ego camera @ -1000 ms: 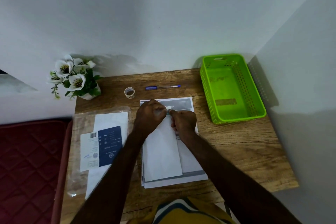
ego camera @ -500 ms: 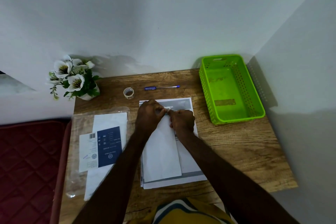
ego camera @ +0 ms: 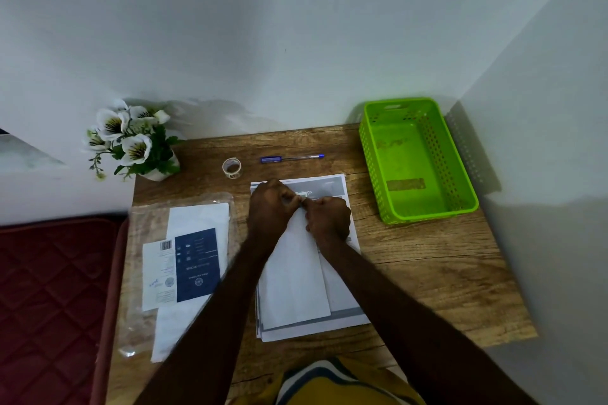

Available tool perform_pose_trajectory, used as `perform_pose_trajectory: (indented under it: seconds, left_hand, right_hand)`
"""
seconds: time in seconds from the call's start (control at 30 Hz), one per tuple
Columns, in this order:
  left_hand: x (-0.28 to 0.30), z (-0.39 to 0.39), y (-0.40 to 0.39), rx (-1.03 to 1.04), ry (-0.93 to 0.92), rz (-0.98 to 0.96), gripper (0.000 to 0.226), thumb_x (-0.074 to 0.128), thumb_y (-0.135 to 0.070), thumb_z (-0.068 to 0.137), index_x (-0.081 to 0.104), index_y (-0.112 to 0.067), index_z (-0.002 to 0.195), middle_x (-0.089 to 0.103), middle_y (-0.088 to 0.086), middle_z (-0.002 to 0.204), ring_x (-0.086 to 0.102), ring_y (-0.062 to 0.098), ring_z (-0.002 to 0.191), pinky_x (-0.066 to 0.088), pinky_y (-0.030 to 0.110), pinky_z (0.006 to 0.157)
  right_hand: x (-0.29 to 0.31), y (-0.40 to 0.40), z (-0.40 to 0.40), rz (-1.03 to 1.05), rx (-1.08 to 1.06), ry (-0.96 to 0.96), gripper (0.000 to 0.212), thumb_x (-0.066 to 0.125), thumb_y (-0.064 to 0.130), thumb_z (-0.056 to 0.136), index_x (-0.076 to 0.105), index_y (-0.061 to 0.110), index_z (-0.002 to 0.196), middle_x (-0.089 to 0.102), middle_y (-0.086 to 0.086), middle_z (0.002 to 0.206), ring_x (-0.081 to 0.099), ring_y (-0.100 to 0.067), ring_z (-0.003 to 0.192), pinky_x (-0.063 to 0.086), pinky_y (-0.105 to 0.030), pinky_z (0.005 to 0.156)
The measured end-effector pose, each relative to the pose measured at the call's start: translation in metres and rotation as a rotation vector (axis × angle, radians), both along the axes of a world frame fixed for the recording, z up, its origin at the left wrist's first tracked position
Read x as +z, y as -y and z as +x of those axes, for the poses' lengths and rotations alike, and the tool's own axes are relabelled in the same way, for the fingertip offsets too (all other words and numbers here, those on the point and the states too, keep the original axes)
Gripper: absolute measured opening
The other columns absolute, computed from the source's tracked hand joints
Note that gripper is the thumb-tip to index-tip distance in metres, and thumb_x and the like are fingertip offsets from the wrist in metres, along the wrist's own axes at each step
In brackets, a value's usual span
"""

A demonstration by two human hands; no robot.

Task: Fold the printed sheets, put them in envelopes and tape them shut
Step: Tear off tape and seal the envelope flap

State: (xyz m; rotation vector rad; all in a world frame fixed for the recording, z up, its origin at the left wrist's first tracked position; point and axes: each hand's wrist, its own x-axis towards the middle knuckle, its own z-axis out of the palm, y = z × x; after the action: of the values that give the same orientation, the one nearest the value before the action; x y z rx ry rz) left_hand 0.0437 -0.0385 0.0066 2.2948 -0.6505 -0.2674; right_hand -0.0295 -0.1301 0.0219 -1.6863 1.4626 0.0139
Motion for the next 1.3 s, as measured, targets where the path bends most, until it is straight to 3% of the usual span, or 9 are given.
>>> perform_pose_trajectory:
  seconds: [0.2,0.53,0.8,0.9,0.97,1.03,1.1,1.2,1.3]
  left_hand:
    - [0.001,0.003,0.002,0.028,-0.050,-0.001,0.014,0.082,-0.024,0.084,0.080,-0.010,0.081,0.068,0.003,0.090,0.059,0.016,0.087,0.044,0.030,0.078]
    - [0.002,0.015,0.007,0.088,-0.214,0.020,0.011,0.085,-0.022,0.080,0.075,-0.017,0.079,0.072,-0.003,0.079,0.068,0.014,0.077,0.058,0.044,0.079]
    - [0.004,0.013,0.007,0.135,-0.249,-0.078,0.010,0.084,-0.016,0.081,0.074,-0.015,0.080,0.074,0.000,0.081,0.069,0.015,0.077,0.060,0.042,0.079]
    - [0.004,0.014,0.007,0.134,-0.244,-0.093,0.012,0.085,-0.015,0.080,0.073,-0.016,0.080,0.072,-0.002,0.079,0.066,0.011,0.073,0.060,0.038,0.075]
    - [0.003,0.014,0.006,0.130,-0.246,-0.089,0.014,0.085,-0.016,0.081,0.071,-0.018,0.080,0.069,-0.005,0.077,0.064,0.008,0.072,0.059,0.035,0.074]
    - [0.002,0.015,0.006,0.122,-0.249,-0.090,0.013,0.084,-0.016,0.081,0.071,-0.019,0.079,0.069,-0.005,0.077,0.065,0.009,0.072,0.058,0.035,0.074]
    - [0.001,0.017,0.005,0.112,-0.257,-0.091,0.012,0.084,-0.017,0.081,0.072,-0.017,0.081,0.071,-0.003,0.079,0.067,0.012,0.075,0.058,0.034,0.074]
    - [0.000,0.017,0.004,0.108,-0.252,-0.083,0.014,0.085,-0.018,0.081,0.071,-0.019,0.081,0.070,-0.005,0.078,0.066,0.009,0.074,0.055,0.028,0.069]
    - [-0.001,0.016,0.005,0.112,-0.249,-0.097,0.014,0.085,-0.018,0.080,0.071,-0.019,0.081,0.068,-0.008,0.076,0.064,0.005,0.071,0.053,0.025,0.067]
  right_hand:
    - [-0.001,0.000,0.002,-0.012,-0.012,-0.017,0.054,0.076,0.054,0.086,0.073,0.007,0.111,0.076,-0.012,0.109,0.074,-0.029,0.100,0.058,-0.039,0.091]
    - [-0.002,0.006,-0.003,-0.039,0.012,0.026,0.053,0.083,0.054,0.078,0.071,0.010,0.104,0.077,-0.009,0.102,0.076,-0.029,0.091,0.063,-0.045,0.081]
    - [-0.005,0.021,-0.008,0.100,0.089,0.072,0.042,0.094,0.025,0.071,0.055,0.019,0.088,0.074,-0.009,0.078,0.073,-0.023,0.053,0.061,-0.036,0.050]
    - [-0.005,0.026,-0.007,0.126,0.102,0.096,0.042,0.090,0.042,0.074,0.066,0.009,0.084,0.073,-0.007,0.062,0.068,-0.016,0.043,0.053,-0.026,0.040]
    - [-0.004,0.024,-0.004,0.071,0.114,0.062,0.056,0.085,0.059,0.071,0.070,0.008,0.087,0.074,-0.004,0.063,0.072,-0.016,0.050,0.061,-0.032,0.052]
    - [-0.004,0.020,-0.001,-0.069,0.164,-0.059,0.068,0.082,0.068,0.068,0.068,0.012,0.105,0.078,-0.004,0.088,0.077,-0.022,0.078,0.061,-0.035,0.073]
    - [-0.005,0.018,-0.001,-0.168,0.234,-0.130,0.073,0.082,0.069,0.067,0.063,0.016,0.115,0.074,-0.004,0.108,0.073,-0.025,0.099,0.054,-0.033,0.079]
    - [-0.006,0.025,-0.002,-0.084,0.320,-0.131,0.067,0.087,0.061,0.067,0.059,0.019,0.110,0.075,-0.004,0.107,0.074,-0.025,0.095,0.058,-0.038,0.087]
    - [-0.005,0.033,-0.003,0.025,0.300,-0.079,0.063,0.089,0.057,0.067,0.060,0.016,0.105,0.078,-0.003,0.085,0.078,-0.022,0.074,0.063,-0.044,0.083]
